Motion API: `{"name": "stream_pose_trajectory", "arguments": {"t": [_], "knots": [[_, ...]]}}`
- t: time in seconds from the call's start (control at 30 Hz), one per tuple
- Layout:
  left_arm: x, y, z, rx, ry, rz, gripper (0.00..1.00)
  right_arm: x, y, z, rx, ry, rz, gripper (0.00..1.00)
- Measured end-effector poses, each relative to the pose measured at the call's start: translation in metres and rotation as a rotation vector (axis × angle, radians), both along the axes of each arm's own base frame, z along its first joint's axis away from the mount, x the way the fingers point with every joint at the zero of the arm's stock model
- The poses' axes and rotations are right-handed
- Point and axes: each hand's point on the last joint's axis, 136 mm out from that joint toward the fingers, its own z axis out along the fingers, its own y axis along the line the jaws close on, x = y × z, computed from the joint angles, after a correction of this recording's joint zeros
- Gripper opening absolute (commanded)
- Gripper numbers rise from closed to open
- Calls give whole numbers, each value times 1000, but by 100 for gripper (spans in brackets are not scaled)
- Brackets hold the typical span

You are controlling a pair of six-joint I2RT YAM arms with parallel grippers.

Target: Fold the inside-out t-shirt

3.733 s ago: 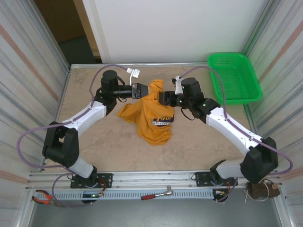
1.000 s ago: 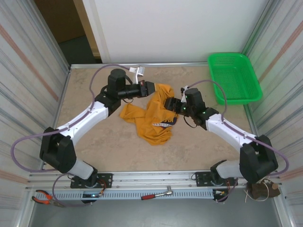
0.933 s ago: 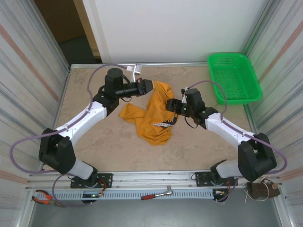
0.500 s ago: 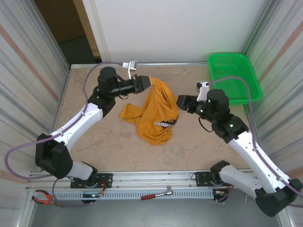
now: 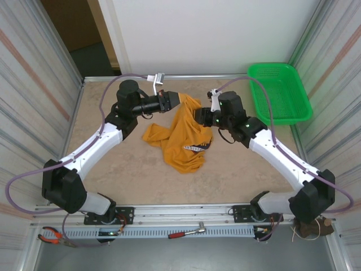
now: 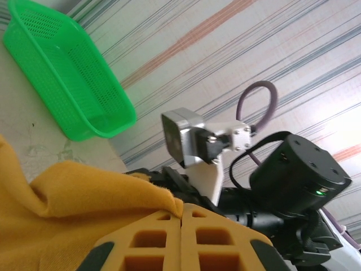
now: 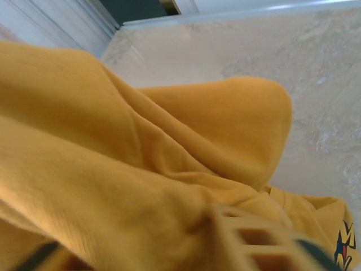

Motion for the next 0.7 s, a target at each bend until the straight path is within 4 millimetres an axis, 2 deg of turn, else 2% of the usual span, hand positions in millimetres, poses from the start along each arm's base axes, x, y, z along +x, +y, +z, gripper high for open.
{"name": "stream_pose_trajectory", "arguments": {"t": [0.07, 0.13, 0.27, 0.37, 0.43, 0.53, 0.6, 0.7], "knots": [[2, 2, -4, 17, 1, 12, 0, 1, -3, 2, 23, 8, 13, 0], [8, 8, -11, 44, 0, 38, 0, -1, -5, 13, 70, 0, 47, 0], [26, 26, -28, 112, -7, 110, 1, -17, -5, 52, 225, -60, 175, 0], [35, 29, -42, 164, -12, 120, 20, -34, 0, 72, 338, -90, 286, 0], [39, 30, -51, 194, -15, 130, 32, -40, 4, 75, 384, -85, 339, 0], [42, 35, -60, 225, -15, 152, 45, -40, 7, 69, 423, -55, 371, 0], [38, 41, -64, 239, -22, 175, 49, -35, 7, 65, 440, -37, 371, 0], [16, 49, -67, 256, -45, 202, 51, -29, 6, 62, 456, -19, 361, 0]]}}
